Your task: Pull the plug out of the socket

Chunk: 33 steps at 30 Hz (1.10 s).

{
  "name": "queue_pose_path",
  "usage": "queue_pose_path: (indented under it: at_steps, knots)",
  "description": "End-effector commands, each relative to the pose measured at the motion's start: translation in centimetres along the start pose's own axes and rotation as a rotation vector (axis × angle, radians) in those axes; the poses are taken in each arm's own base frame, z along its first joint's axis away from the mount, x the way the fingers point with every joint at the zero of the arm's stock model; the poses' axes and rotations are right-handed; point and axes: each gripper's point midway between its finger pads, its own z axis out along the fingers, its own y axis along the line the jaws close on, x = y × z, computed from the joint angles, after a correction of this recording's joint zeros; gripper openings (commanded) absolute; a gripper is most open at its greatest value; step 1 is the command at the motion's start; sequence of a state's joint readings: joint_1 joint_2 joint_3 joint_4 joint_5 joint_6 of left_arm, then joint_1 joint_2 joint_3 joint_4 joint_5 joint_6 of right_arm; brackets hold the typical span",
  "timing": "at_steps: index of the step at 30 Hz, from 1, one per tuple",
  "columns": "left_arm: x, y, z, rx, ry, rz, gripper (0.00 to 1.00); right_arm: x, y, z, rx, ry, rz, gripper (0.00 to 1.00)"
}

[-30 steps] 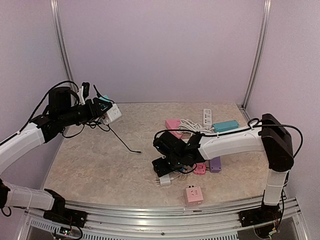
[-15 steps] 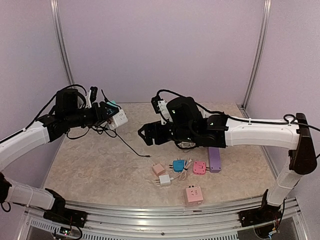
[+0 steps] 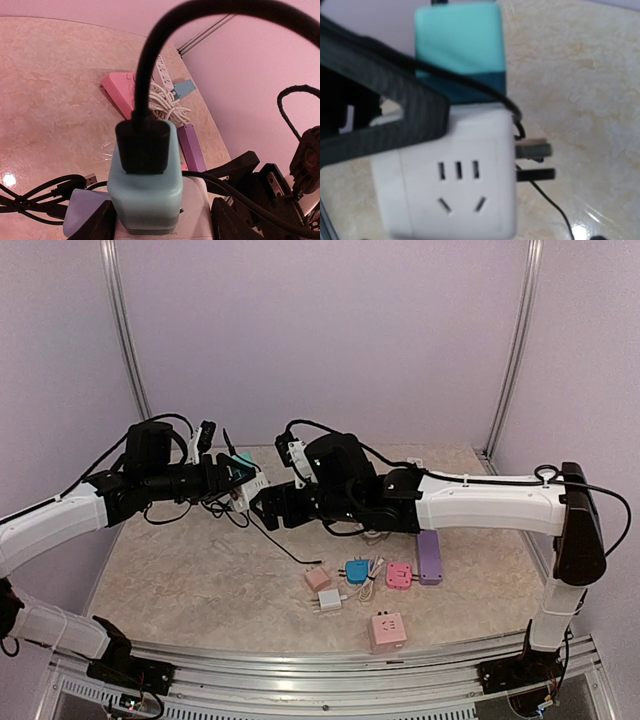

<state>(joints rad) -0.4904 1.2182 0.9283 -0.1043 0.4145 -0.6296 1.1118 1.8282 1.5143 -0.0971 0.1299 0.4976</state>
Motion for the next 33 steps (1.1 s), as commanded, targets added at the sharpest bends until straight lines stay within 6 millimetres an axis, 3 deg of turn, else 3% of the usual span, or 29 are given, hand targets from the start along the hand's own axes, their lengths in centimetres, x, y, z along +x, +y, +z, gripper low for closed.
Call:
queue_pose_path:
  at_steps: [1,10,23,27,33]
  knots:
    - [-2.0,-3.0,-0.4,0.09,-0.06,0.048,0.22,-0.7,1.4,0.9,-0.04,-0.032,0.016,0.94]
    - [-1.8,-3.3,-0.3,0.094,-0.055,0.051,0.22,-0.8,1.3,2.0,-0.012,-0.05,0.055,0.92]
    - [-1.6,-3.6,-0.3,0.099,-0.051,0.06,0.22,-0.4,1.3,3.2,0.038,-0.045,0.065,0.81]
    - [-1.6,-3.6,-0.2,0.1,-0.05,0.061,0.22,-0.3,1.2,3.3,0.044,-0.042,0.07,0.7]
    - [-1.5,-3.7,-0.2,0.096,-0.049,0.076,0.24,-0.1,1.2,3.4,0.041,-0.044,0.079,0.39]
